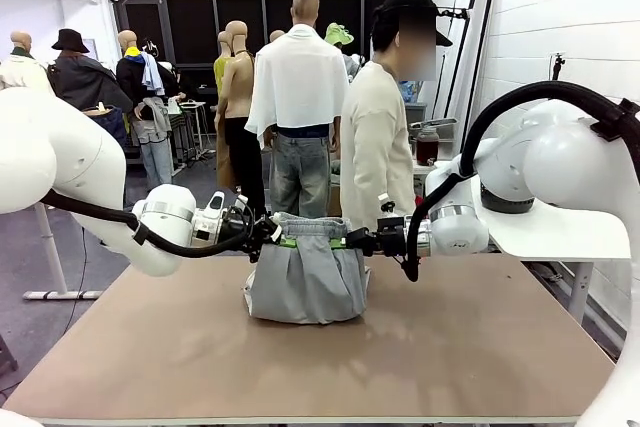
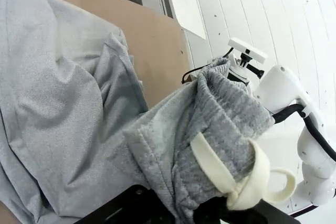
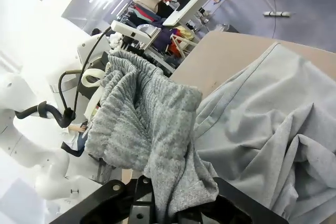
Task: Fold the training pants.
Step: Fold the Training pants in half.
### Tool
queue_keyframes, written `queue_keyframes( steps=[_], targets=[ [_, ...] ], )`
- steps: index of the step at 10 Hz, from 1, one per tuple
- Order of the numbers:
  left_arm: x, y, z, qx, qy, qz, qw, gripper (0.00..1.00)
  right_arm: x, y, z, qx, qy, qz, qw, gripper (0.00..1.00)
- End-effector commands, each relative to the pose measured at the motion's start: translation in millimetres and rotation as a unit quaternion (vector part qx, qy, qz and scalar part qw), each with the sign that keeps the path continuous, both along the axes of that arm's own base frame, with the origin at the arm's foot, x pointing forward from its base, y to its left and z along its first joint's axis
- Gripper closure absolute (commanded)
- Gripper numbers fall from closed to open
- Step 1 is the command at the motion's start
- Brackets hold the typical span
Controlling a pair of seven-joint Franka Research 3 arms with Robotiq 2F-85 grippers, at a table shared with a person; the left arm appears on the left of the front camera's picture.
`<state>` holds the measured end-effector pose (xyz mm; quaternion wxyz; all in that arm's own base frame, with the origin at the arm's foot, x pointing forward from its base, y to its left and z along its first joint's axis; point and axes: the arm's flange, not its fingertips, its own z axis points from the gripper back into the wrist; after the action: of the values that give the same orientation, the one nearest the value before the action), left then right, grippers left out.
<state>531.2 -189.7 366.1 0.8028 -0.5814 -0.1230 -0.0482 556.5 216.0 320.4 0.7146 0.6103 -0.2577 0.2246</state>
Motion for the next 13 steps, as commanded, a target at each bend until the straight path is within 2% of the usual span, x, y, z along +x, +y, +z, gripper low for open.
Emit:
queue_keyframes(
  steps=[1, 2, 4, 6, 7, 9, 10, 13],
  targets=[
    [-4, 4, 2, 0.003, -0.008, 0.001, 1.0, 1.0, -1, -2, 0, 0.005, 0.002, -0.001, 1.0, 1.0],
    [0, 0, 0, 0.0, 0.0, 0.0, 1.0, 1.0, 0, 0, 0, 0.0, 0.0, 0.0, 1.0, 1.0],
    [39, -1, -5, -0.002, 0.035, 0.008, 0.999, 1.0, 21, 4, -14, 0.017, 0.034, -0.019, 0.999, 1.0],
    [60, 3, -8, 0.002, 0.062, 0.022, 0.998, 1.0, 34, 7, -23, 0.022, 0.051, -0.037, 0.998, 1.0],
    [72, 4, -14, 0.003, 0.09, 0.031, 0.995, 1.0, 41, 8, -26, 0.018, 0.063, -0.045, 0.997, 1.0],
    [84, 9, -23, 0.006, 0.162, 0.053, 0.985, 1.0, 49, 8, -36, 0.006, 0.09, -0.072, 0.993, 1.0],
    [88, 13, -27, 0.009, 0.186, 0.06, 0.981, 1.0, 55, 9, -42, 0.0, 0.107, -0.078, 0.991, 1.0],
    [95, 18, -41, 0.007, 0.228, 0.082, 0.97, 1.0, 61, 2, -58, -0.027, 0.148, -0.102, 0.983, 1.0]
  ],
)
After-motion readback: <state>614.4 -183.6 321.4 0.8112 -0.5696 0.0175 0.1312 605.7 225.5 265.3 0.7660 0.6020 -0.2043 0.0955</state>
